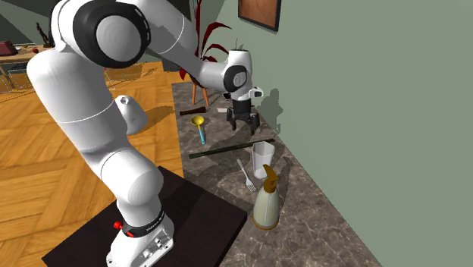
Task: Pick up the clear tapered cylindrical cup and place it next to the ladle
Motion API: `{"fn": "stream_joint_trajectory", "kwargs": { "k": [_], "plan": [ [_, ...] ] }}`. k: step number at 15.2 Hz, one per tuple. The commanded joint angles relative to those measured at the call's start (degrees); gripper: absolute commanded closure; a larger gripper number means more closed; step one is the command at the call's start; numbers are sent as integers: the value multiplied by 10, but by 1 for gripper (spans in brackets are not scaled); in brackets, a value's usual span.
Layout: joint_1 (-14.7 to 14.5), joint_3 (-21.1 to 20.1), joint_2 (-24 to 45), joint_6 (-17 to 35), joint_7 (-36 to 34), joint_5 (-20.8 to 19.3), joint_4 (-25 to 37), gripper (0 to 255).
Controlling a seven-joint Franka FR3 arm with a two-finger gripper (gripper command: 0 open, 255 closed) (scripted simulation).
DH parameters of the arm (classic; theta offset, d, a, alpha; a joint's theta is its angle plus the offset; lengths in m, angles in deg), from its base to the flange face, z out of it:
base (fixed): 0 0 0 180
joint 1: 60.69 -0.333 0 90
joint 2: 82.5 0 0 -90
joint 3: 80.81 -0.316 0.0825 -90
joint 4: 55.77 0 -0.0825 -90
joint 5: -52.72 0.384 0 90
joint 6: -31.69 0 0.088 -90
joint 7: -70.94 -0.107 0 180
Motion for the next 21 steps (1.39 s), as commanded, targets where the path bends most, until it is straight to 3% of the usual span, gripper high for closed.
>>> {"fn": "stream_joint_trajectory", "kwargs": {
  "k": [1,6,14,21],
  "plan": [
    [4,4,51,30,0,-4,21,0],
    [15,14,152,80,6,-9,72,0],
    [19,17,196,134,4,-12,63,0],
    [19,17,196,134,4,-12,63,0]
  ]
}}
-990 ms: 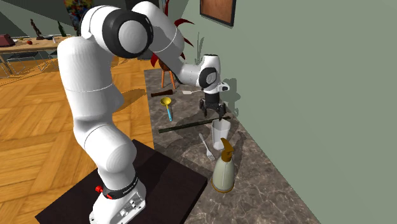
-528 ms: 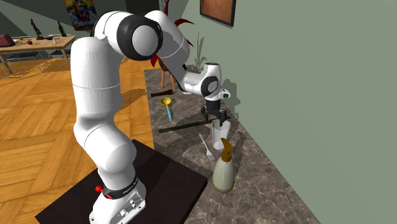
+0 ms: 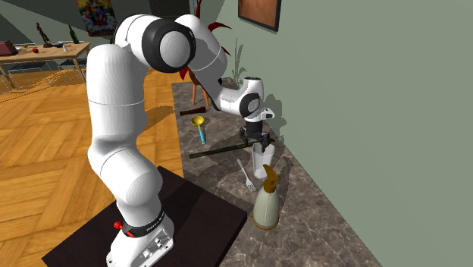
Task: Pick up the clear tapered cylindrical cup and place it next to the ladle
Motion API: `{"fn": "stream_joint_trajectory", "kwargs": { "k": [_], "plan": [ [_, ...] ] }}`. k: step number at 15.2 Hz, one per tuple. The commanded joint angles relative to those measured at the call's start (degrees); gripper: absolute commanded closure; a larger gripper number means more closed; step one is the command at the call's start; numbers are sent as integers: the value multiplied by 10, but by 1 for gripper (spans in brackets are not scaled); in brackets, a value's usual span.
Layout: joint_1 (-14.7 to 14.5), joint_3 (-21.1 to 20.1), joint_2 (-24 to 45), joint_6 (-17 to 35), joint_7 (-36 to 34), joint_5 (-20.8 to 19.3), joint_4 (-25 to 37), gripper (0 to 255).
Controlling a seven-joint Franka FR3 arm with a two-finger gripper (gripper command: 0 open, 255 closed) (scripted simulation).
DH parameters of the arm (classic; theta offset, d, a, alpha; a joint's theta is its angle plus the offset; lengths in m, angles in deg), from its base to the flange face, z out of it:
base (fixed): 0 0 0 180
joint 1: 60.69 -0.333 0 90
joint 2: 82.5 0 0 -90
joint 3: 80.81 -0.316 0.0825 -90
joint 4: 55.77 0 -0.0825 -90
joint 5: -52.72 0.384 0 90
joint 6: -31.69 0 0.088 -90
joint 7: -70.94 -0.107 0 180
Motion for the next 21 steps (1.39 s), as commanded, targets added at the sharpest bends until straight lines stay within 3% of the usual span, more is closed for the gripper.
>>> {"fn": "stream_joint_trajectory", "kwargs": {
  "k": [1,10,21],
  "plan": [
    [0,0,0,0,0,0,0,255],
    [0,0,0,0,0,0,0,255],
    [-1,-1,-64,-78,10,4,14,255]
  ]
}}
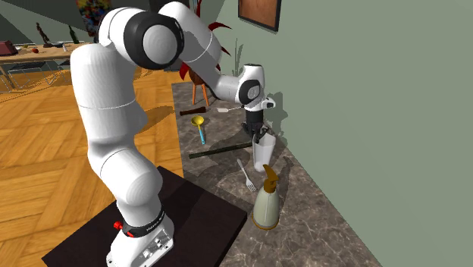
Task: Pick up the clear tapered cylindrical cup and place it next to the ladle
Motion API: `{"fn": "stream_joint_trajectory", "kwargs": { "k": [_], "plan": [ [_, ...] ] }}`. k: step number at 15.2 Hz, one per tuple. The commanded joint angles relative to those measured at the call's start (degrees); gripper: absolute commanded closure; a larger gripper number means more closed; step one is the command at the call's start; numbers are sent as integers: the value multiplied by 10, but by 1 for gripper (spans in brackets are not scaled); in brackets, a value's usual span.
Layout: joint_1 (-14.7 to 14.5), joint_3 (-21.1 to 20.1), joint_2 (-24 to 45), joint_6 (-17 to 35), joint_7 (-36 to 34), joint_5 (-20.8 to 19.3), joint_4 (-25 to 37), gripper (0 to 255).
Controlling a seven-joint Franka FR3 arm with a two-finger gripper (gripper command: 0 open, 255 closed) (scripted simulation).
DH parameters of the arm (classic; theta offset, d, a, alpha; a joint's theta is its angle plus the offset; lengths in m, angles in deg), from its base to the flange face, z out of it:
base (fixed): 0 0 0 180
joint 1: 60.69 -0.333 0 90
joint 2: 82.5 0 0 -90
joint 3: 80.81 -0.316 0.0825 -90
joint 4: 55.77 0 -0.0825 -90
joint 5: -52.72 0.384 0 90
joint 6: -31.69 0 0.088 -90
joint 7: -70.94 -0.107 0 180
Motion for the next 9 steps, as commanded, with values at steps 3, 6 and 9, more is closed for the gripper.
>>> {"fn": "stream_joint_trajectory", "kwargs": {
  "k": [3,6,9],
  "plan": [
    [0,0,-20,-29,4,2,10,255],
    [-1,-1,-34,-51,7,3,17,255],
    [-1,-1,-48,-73,9,4,26,255]
  ]
}}
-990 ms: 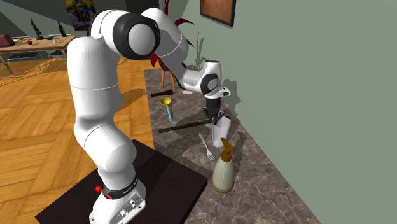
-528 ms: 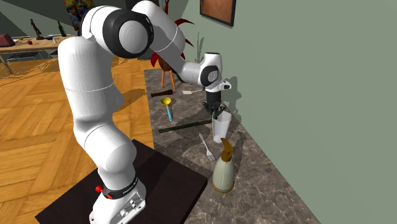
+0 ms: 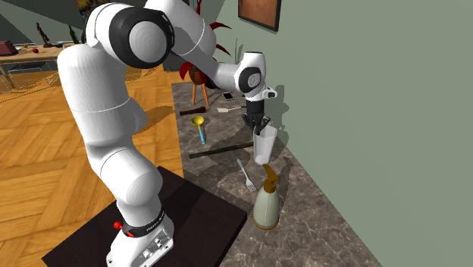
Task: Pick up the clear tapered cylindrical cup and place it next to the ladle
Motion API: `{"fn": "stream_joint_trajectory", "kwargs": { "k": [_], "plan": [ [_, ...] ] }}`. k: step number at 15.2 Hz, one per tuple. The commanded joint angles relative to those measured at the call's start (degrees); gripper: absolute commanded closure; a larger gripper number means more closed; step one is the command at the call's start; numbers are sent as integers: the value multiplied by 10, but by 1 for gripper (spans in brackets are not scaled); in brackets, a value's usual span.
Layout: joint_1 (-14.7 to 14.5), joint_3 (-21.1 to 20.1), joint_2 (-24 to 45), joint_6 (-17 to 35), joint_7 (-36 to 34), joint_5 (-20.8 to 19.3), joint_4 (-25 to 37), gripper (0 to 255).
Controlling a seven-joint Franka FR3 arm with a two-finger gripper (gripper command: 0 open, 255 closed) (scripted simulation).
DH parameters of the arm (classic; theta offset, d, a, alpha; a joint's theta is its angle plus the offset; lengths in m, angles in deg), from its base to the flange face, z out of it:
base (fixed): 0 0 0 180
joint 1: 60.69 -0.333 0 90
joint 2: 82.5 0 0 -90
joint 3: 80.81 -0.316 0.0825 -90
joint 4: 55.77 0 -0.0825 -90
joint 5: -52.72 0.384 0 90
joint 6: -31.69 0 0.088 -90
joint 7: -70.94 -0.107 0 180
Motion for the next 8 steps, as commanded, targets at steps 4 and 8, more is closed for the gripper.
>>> {"fn": "stream_joint_trajectory", "kwargs": {
  "k": [4,8],
  "plan": [
    [-1,-1,-22,-39,4,2,18,255],
    [-1,-1,-36,-69,7,3,33,255]
  ]
}}
